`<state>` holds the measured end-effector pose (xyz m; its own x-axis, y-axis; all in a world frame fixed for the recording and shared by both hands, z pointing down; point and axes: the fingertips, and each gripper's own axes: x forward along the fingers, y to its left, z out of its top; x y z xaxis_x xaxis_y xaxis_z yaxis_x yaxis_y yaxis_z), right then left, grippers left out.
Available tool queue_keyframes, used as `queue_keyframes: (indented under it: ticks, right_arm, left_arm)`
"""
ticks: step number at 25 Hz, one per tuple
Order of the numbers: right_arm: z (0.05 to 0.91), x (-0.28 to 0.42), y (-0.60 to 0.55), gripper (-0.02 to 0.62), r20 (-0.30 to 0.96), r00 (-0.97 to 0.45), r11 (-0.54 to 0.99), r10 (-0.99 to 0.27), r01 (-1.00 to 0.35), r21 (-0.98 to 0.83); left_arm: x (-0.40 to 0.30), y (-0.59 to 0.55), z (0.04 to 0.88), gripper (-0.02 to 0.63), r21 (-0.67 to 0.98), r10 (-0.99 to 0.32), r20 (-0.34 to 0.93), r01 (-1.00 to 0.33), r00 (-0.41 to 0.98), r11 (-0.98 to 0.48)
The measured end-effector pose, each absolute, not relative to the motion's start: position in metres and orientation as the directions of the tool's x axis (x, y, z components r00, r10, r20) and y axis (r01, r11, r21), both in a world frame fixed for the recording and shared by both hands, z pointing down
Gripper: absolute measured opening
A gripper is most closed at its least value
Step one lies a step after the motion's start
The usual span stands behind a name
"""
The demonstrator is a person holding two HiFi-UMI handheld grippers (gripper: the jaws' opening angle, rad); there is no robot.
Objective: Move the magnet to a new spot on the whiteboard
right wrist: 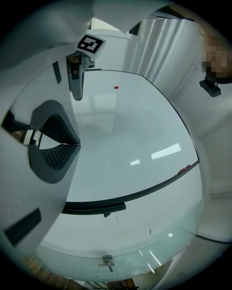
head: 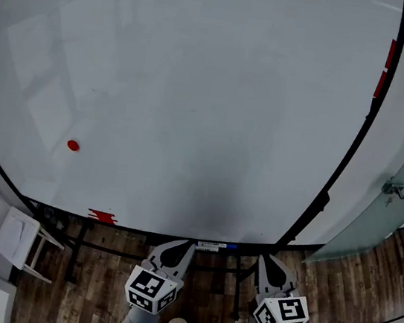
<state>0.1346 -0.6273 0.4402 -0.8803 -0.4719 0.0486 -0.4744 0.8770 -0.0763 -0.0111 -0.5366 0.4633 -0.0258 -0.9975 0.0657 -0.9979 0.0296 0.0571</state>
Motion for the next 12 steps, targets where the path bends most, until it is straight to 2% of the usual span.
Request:
queue_keyframes:
  ticks: [12]
  right_arm:
    - [0.4428, 0.1252, -0.6286, 0.028, 0.057, -0.891, 0.888, -0.451, -0.454, -0.077]
  left_arm:
    - [-0.0172, -0.5367, 0.4653, 0.009, 0.059, -0.997, 0.072, -0.997, -0.037, 0.041]
